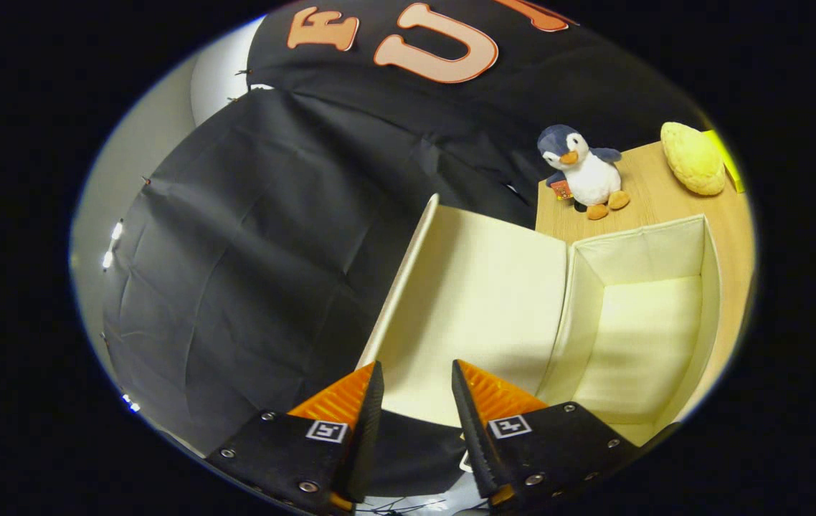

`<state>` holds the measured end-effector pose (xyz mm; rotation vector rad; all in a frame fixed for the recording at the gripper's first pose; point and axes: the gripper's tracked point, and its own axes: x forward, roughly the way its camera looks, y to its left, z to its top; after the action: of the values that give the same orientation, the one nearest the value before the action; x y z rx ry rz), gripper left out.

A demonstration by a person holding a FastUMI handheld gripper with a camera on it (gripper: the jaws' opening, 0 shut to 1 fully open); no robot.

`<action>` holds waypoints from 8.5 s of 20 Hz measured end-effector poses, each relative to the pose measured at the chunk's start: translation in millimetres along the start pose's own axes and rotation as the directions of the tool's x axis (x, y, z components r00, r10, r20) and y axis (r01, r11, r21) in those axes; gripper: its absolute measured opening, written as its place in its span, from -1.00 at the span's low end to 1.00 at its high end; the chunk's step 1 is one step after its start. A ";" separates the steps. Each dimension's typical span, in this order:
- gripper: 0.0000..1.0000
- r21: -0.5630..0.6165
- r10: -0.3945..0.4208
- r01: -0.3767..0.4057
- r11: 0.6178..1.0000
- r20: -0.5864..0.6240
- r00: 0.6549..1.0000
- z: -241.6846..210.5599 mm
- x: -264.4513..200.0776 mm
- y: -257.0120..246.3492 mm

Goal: Open the storage box then place both shoes into the box .Put the left shoe in first, then the right shoe, with the right side of both shoes facing outward in a uniform manner.

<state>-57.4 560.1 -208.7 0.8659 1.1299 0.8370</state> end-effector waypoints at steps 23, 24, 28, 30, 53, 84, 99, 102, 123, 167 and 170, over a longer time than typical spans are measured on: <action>0.92 -0.090 -0.649 0.665 0.741 0.156 0.744 -12.4 -230.2 -303.6; 0.92 -0.082 -0.661 0.676 0.733 0.153 0.735 -15.5 -234.9 -311.1; 0.92 -0.067 -0.715 0.723 0.687 0.115 0.690 -28.6 -245.1 -346.4; 0.88 -0.075 -0.734 0.740 0.669 0.094 0.673 -34.8 -247.2 -364.3; -0.90 0.015 -0.808 0.808 0.589 -0.009 0.590 -44.2 -227.4 -440.0; -0.92 0.008 -0.616 0.617 0.787 -0.038 0.787 8.0 -28.8 -195.0; -0.73 -0.005 -0.695 0.721 0.693 -0.266 0.667 -59.0 39.4 -249.5; -0.56 -0.009 -0.673 0.705 0.709 -0.304 0.674 -69.4 36.9 -245.2; 0.95 -0.199 -0.508 0.533 0.823 0.164 0.846 40.6 -143.1 -178.6; -0.58 0.065 -0.855 0.853 0.518 0.030 0.517 -55.6 -352.0 -517.4; -0.72 0.133 -0.858 0.849 0.511 0.016 0.514 -53.9 -354.0 -514.3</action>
<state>-125.9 33.2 -541.1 0.3009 1.3431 -0.1134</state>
